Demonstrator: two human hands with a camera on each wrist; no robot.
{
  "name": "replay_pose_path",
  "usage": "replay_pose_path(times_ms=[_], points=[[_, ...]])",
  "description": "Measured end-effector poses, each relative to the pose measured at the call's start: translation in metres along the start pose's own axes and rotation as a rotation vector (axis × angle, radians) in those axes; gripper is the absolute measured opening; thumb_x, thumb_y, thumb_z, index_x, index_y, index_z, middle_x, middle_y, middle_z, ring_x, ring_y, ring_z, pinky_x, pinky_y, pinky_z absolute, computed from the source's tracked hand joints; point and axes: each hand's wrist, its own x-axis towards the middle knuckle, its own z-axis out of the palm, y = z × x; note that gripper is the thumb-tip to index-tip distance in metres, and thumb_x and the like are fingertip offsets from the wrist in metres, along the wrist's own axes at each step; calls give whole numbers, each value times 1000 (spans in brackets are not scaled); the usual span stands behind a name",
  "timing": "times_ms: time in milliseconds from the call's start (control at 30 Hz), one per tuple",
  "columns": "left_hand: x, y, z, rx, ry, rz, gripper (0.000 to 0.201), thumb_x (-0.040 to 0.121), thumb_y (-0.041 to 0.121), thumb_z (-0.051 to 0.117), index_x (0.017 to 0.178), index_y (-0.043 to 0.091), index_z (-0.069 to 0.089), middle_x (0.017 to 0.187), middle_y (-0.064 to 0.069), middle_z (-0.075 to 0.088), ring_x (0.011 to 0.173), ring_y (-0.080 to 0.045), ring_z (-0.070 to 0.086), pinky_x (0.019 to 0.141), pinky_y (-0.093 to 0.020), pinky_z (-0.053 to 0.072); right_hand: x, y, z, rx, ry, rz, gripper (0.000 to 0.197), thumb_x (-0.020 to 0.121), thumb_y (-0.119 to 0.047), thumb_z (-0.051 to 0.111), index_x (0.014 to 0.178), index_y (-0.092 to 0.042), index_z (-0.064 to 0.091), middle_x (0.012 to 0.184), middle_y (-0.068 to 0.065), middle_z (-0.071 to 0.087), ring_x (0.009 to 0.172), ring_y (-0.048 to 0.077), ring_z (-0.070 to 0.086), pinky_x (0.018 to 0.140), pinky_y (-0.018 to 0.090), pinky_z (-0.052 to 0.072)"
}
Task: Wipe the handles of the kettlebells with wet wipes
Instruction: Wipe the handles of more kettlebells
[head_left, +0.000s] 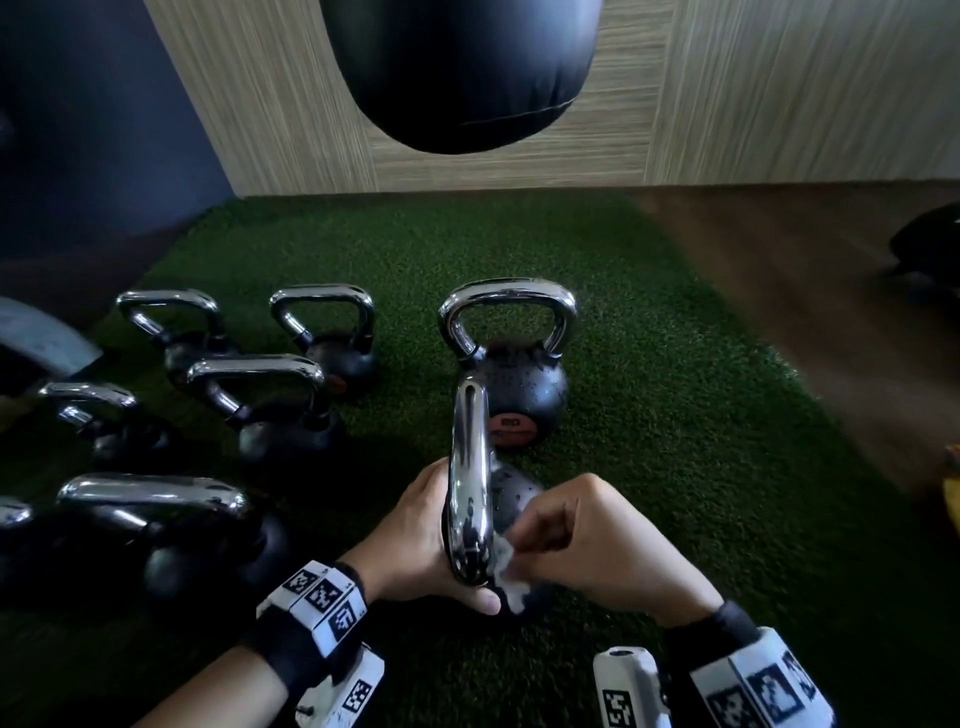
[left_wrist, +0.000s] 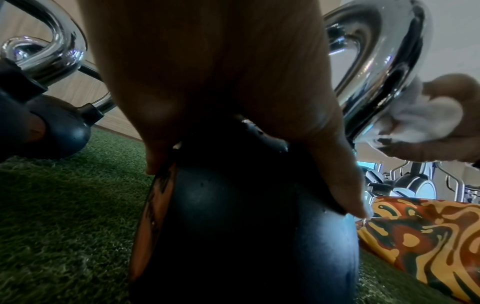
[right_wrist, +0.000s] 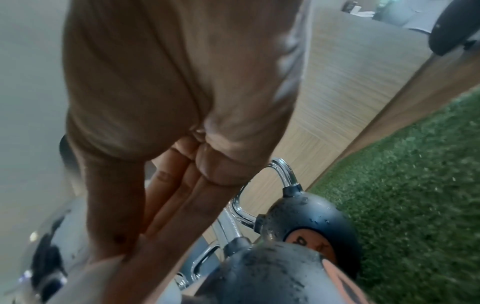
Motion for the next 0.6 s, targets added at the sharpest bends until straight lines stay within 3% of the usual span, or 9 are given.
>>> replay_pose_path(times_ms=[100, 200, 300, 400, 500, 567, 600], points=[[-1, 6, -2, -14, 14, -4, 150, 26, 71, 93, 154, 33, 25, 147, 20, 25, 142, -5, 32, 121, -32, 36, 3, 3, -1, -63, 1, -27, 11, 78, -20, 88, 82, -13, 81, 79, -1, 80, 73, 7, 74, 70, 31, 58], [-3, 8, -3, -14, 2, -29, 149, 25, 71, 92, 154, 33, 25, 141, 24, 23, 140, -5, 31, 120, -30, 34, 7, 7, -1, -157, 11, -85, 12, 80, -25, 87, 82, -15, 81, 77, -2, 79, 70, 3, 72, 67, 23, 57], [-2, 7, -2, -13, 5, -28, 145, 32, 65, 95, 154, 37, 22, 141, 25, 21, 139, 0, 27, 120, -24, 29, 14, 15, 2, -367, 26, -119, 10, 79, -28, 88, 82, -21, 81, 77, -6, 76, 70, 3, 70, 67, 22, 57], [0, 2, 1, -17, -5, 2, 133, 35, 72, 93, 148, 47, 29, 147, 29, 18, 138, 10, 23, 119, -15, 25, 21, 19, -2, -321, 52, -171, 9, 80, -30, 87, 87, -26, 82, 82, -9, 75, 75, 4, 69, 68, 16, 51], [0, -3, 4, 28, -18, 46, 135, 32, 92, 78, 151, 41, 39, 152, 26, 11, 142, 14, 11, 123, -15, 19, 35, 22, -2, -325, -43, -212, 15, 81, -14, 82, 91, -25, 82, 90, -11, 72, 83, 2, 67, 73, 16, 48], [0, -3, 4, 8, -1, 63, 134, 31, 88, 82, 150, 44, 38, 149, 32, 9, 141, 21, 5, 117, -7, 18, 40, 20, -3, -328, -140, -186, 18, 84, -7, 78, 91, -23, 80, 92, -12, 67, 85, 0, 64, 75, 15, 46], [-1, -1, 2, -39, 15, 58, 133, 30, 79, 89, 148, 47, 35, 147, 34, 12, 140, 21, 10, 115, -6, 21, 41, 18, -5, -291, -181, -173, 16, 86, -6, 77, 93, -21, 80, 95, -11, 68, 88, 3, 66, 77, 19, 49]])
